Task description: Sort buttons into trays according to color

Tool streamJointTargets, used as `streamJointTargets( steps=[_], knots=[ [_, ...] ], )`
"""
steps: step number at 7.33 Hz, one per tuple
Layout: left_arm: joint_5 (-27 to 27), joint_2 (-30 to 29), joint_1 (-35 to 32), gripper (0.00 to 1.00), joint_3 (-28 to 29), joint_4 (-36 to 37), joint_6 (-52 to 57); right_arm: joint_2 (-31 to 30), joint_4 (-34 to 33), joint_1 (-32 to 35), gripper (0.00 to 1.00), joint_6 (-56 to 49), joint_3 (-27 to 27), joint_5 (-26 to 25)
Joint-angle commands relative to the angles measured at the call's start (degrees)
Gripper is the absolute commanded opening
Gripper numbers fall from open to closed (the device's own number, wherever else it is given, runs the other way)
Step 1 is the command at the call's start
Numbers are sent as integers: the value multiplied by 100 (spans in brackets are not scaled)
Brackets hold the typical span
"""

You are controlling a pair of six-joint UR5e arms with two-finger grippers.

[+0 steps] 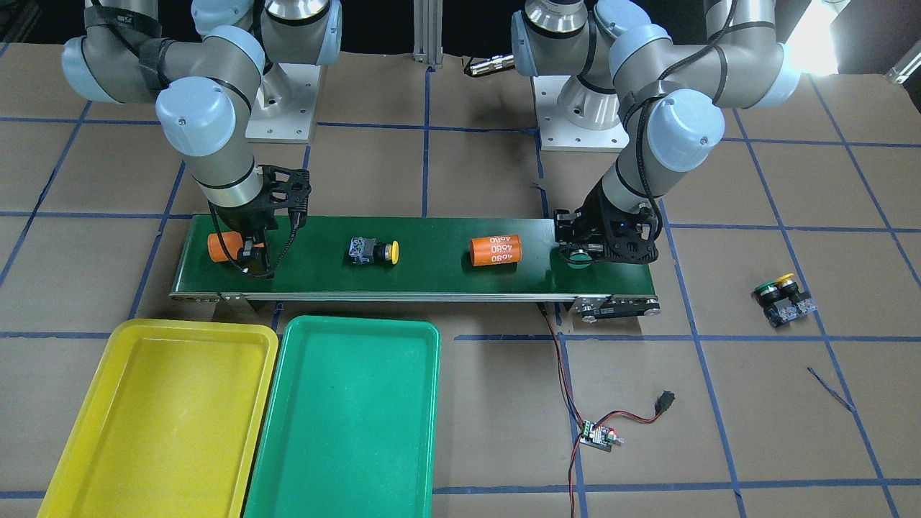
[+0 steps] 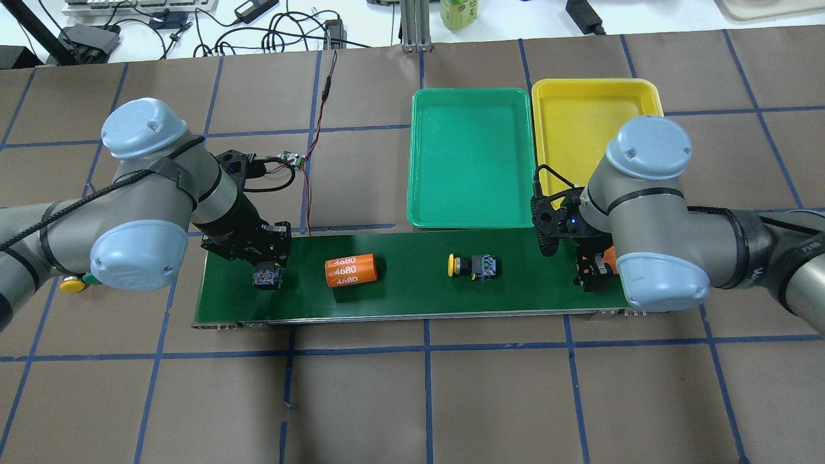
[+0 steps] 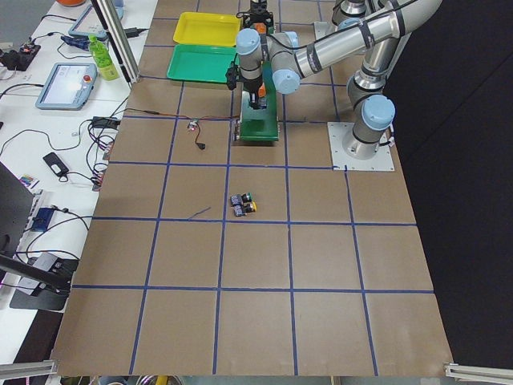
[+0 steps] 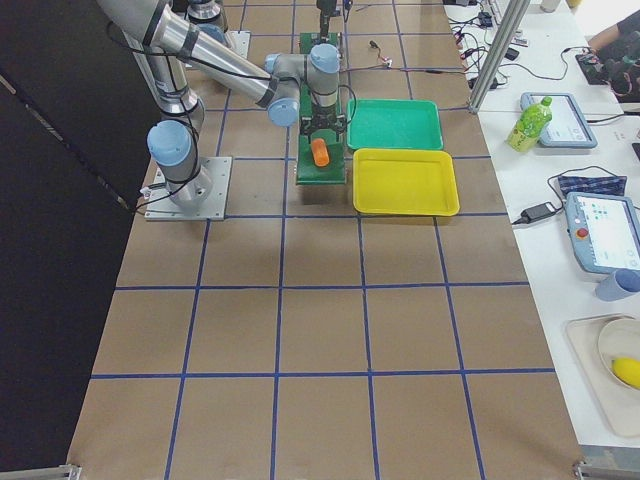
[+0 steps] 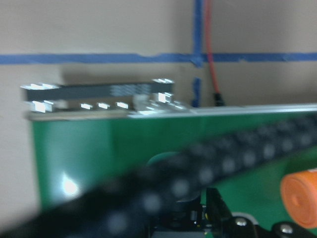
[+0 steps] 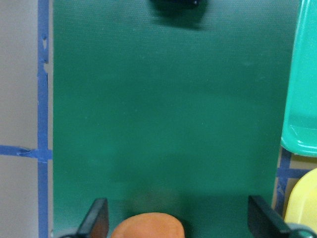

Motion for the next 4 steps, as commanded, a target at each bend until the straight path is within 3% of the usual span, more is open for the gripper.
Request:
streamJointTargets(
  steps=[1, 2, 3, 4],
  knots=[
    [25, -139, -78, 41, -319, 510, -94, 18, 0, -6, 100, -10, 0, 0],
    [269, -88, -78, 86, -294, 530, -129, 9, 0, -6, 100, 7, 0, 0],
    [515, 17, -78, 100, -242, 452, -121, 0, 0, -6, 100, 7, 0, 0],
    [570, 53, -52, 100, -172, 451, -121, 0, 0, -6, 100, 7, 0, 0]
  ],
)
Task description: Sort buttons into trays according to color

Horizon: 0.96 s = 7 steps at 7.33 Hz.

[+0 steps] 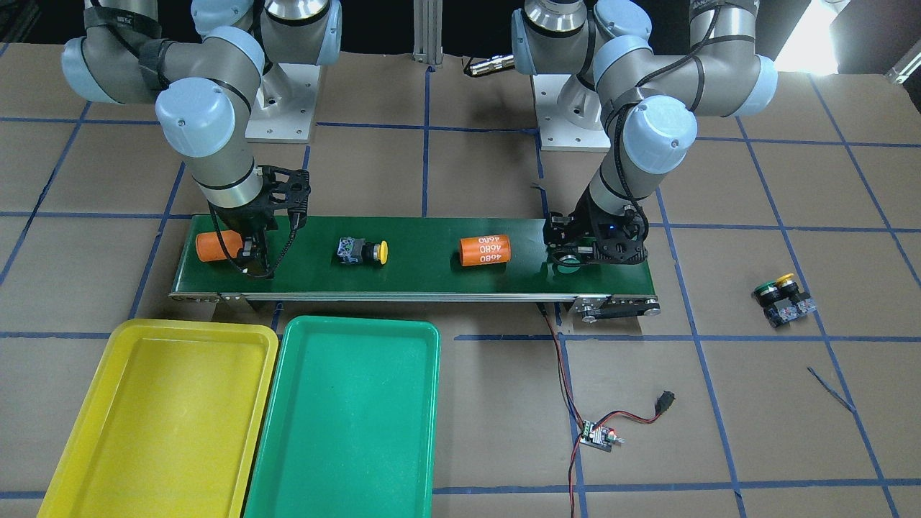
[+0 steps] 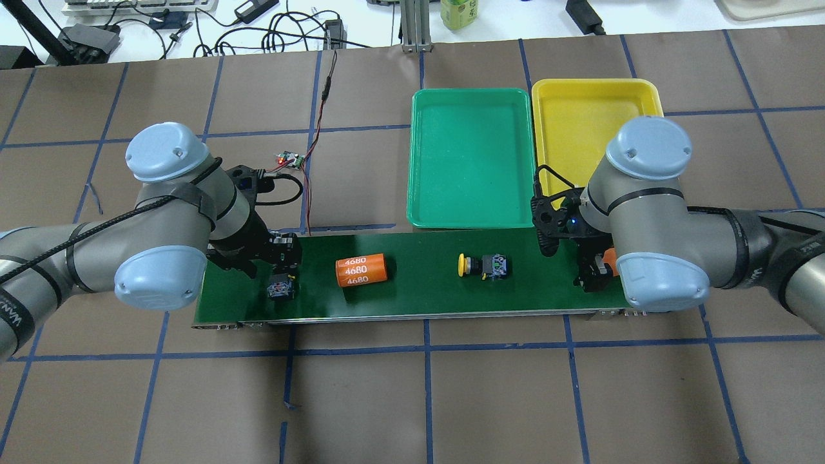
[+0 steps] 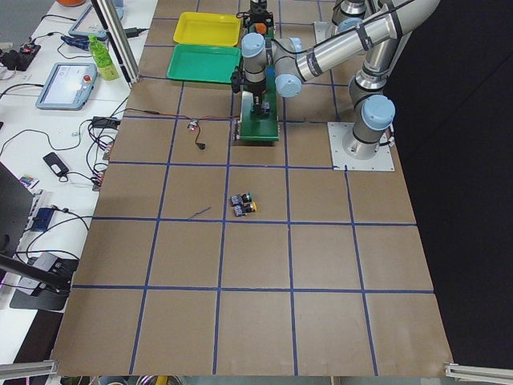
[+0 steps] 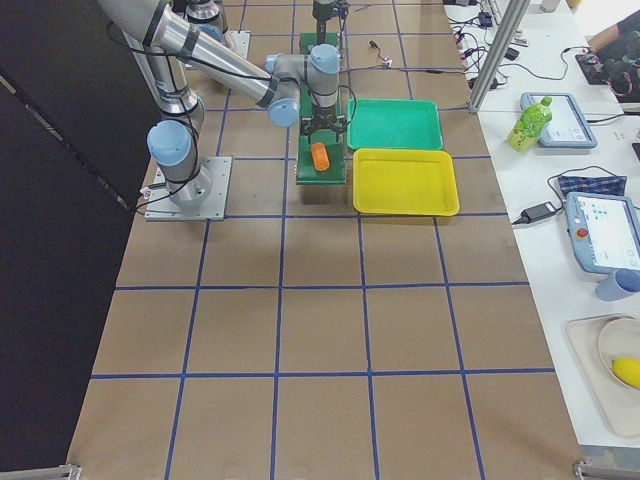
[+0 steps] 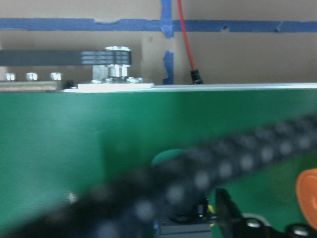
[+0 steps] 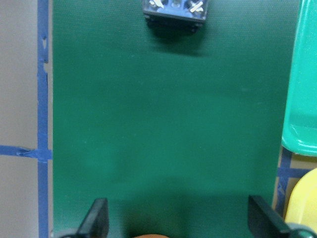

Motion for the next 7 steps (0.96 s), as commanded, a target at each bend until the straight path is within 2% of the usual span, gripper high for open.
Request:
streamJointTargets(
  steps=[1, 2, 3, 6, 7],
  knots=[
    [157, 65, 141, 100, 371, -150, -3, -13, 0, 0, 100, 2, 0, 0],
    [166, -31, 421, 100, 826, -700, 84, -13, 9, 0, 100, 2, 0, -9],
    [157, -127, 989, 100, 1136, -992, 354, -21, 35, 9, 100, 2, 0, 0],
    [183, -540, 2642, 100, 1270, -899, 2363, -13, 53, 9, 100, 19, 9, 0],
    [253, -724, 3143, 100, 1297, -611, 2770, -13, 70, 9, 100, 45, 9, 0]
  ],
)
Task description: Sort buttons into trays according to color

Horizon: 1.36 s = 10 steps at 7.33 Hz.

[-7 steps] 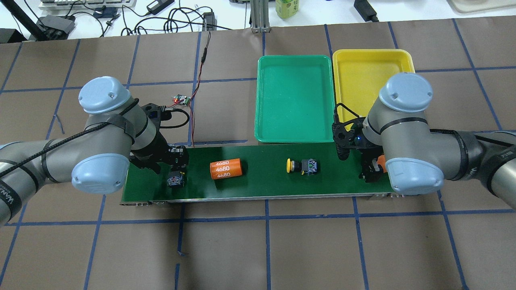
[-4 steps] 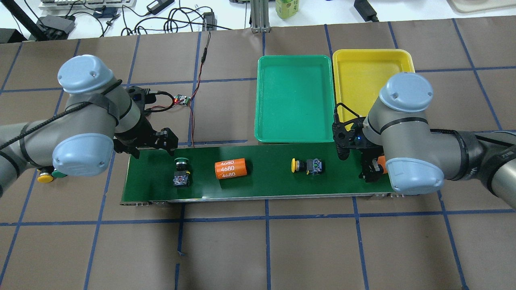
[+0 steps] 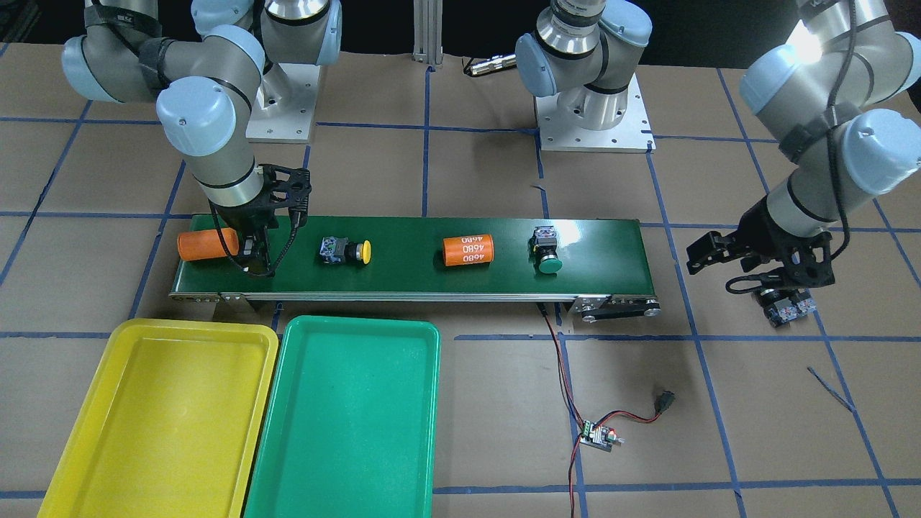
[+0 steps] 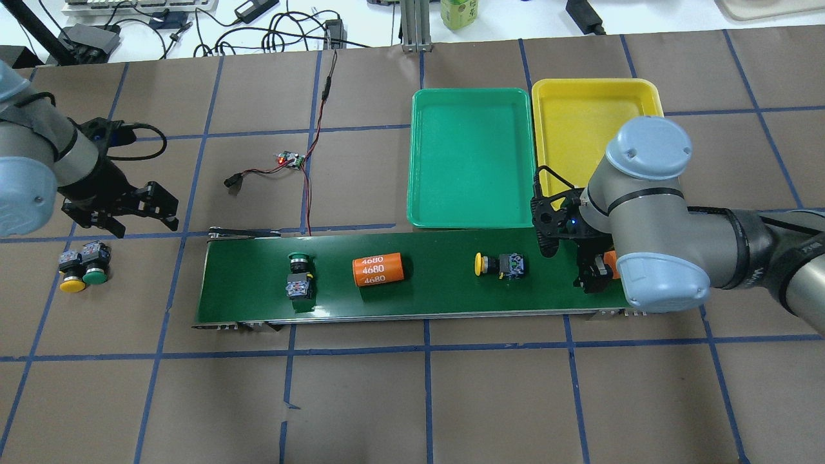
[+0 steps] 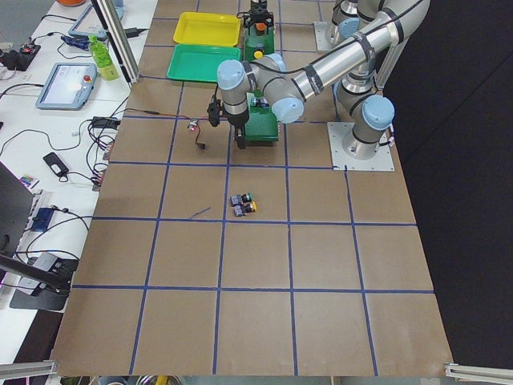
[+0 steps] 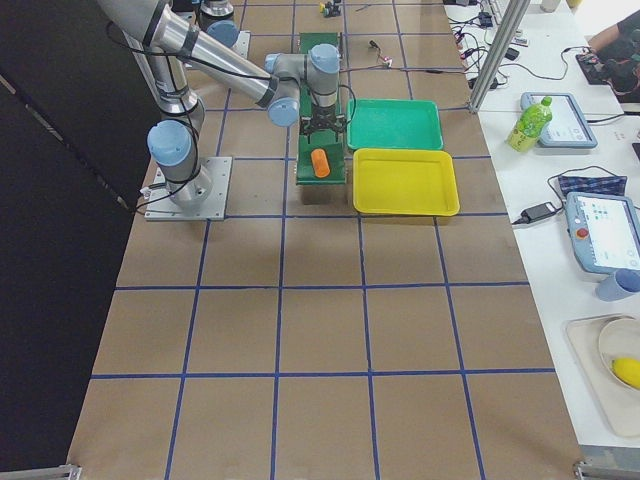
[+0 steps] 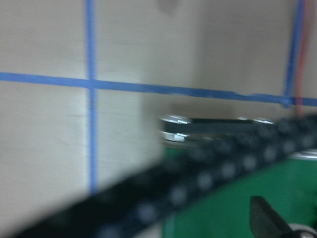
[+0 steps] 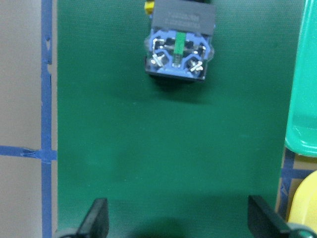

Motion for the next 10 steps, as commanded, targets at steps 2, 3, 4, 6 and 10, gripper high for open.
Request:
streamJointTargets(
  steps=[2, 3, 4, 6, 10],
  knots=[
    [100, -601, 1319, 100, 32, 717, 838, 3, 26, 0, 100, 35, 3, 0],
    [48, -777, 1321, 100, 41, 1005, 856, 3, 26, 0, 100, 44, 3, 9],
    [21, -1013, 1321, 100, 15, 1391, 1170, 12, 26, 0, 100, 53, 3, 9],
    [21, -1252, 1313, 100, 58, 1517, 1463, 12, 34, -9, 100, 436, -6, 70],
    [-348, -1420, 1260, 100, -3, 1509, 1489, 30, 34, -9, 100, 448, -6, 88]
  ],
)
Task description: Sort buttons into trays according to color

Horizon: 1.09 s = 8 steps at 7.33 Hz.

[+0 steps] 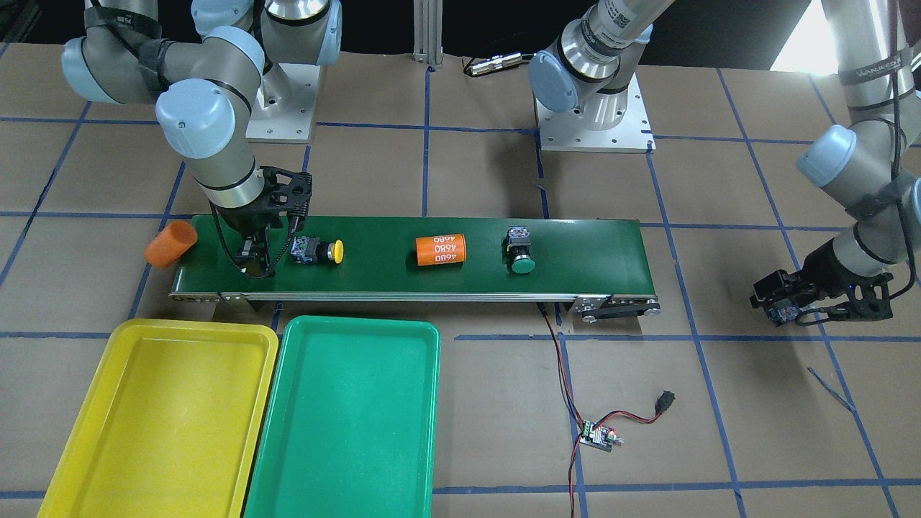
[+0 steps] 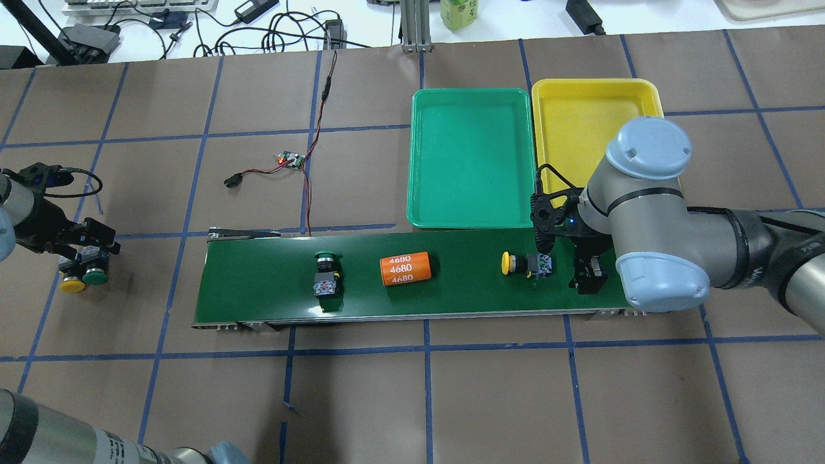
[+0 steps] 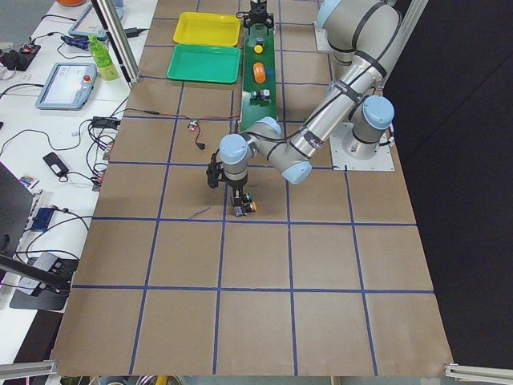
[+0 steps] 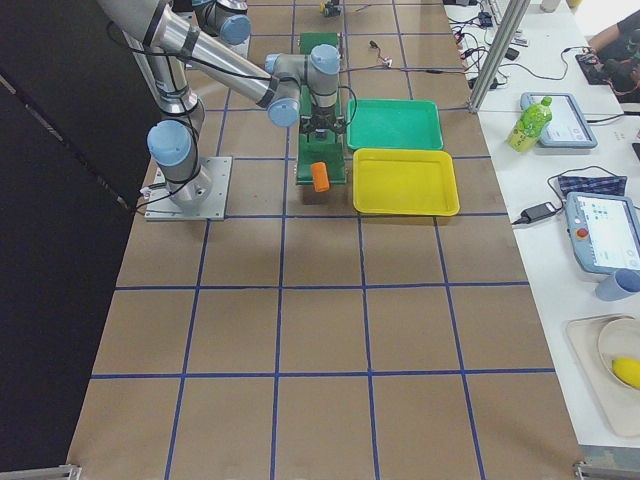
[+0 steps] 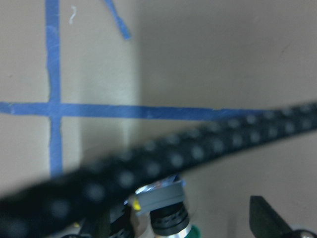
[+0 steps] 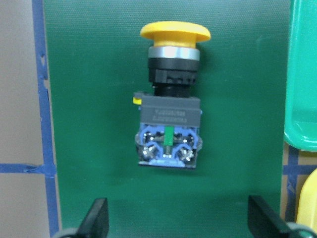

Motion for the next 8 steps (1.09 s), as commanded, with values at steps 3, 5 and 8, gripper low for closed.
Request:
streamJointTargets(
  steps=[3, 5, 8],
  knots=[
    [24, -93, 1, 100, -20, -3, 148, 26, -9, 0, 100, -9, 0, 10],
    [50, -137, 19, 100, 50, 15, 271, 26, 0, 8, 100, -17, 0, 2],
    [102, -111, 1, 100, 94, 76, 228, 17, 0, 0, 86, -35, 0, -24]
  ],
)
